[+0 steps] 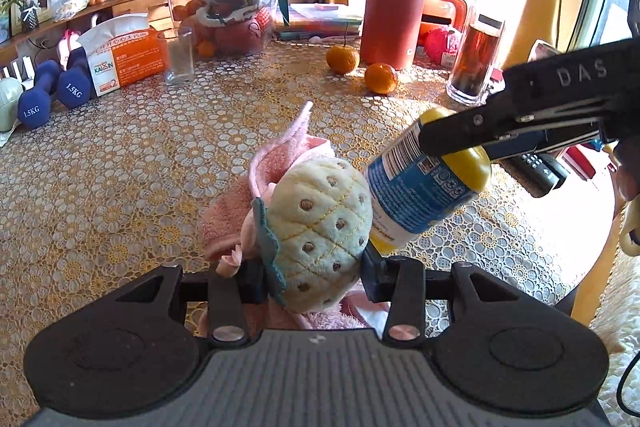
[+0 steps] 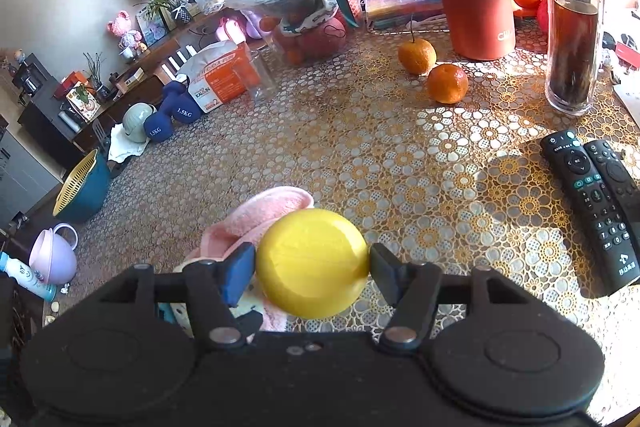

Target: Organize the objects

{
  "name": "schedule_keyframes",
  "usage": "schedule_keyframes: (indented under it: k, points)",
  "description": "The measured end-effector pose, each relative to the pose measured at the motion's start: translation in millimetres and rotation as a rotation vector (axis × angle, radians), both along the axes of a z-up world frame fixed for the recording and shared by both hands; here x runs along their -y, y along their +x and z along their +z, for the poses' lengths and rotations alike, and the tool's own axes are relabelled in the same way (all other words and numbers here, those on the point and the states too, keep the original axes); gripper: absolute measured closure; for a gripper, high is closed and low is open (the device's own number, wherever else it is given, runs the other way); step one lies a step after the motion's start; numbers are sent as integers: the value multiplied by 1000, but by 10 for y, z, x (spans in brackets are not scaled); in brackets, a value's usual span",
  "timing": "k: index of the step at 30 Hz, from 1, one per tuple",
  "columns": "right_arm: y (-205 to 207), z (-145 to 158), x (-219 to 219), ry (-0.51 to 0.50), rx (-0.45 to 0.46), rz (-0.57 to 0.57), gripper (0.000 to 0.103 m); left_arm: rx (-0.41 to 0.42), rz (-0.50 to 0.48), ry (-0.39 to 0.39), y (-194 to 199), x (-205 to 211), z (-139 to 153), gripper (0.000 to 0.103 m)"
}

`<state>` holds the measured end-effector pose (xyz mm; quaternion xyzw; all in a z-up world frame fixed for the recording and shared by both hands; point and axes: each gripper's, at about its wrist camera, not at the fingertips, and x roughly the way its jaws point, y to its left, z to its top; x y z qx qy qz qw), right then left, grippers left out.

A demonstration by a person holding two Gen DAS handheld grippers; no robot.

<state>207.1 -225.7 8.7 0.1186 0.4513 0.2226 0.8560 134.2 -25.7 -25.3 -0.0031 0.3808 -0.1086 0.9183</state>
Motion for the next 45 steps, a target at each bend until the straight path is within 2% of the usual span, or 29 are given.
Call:
schedule_keyframes:
  k: [5,8,12,18,22,25,29,37,42,45]
  points:
    - [-60,-11,29,-6,22,42,41,53,-20,-58,-91,-204,295,62]
    - [-166,-16,11,-36,75,106,41,91,-50,-80,-106,-220,479,62]
    - [-342,-22,-32,-85,155,185,41,103,-74,-142,-30,-183,607,62]
    - [-504,4,-153,-163,241,270,41,74,-108,-210,124,-21,556,62]
    - [-576,12,-204,-197,288,312,41,-2,-83,-262,308,-32,397,62]
    - [-604,16,-212,-210,309,331,41,-18,-85,-229,387,-19,329,62]
    - [-608,11,-197,-209,319,344,41,-33,-81,-147,455,18,212,62]
    - [-627,13,-204,-220,327,355,41,-65,-61,-51,448,-62,46,62]
    - [-649,15,-240,-235,335,363,41,-51,-64,-35,355,-133,104,62]
    - [-677,18,-283,-261,351,383,41,-13,-93,-34,248,-135,255,62]
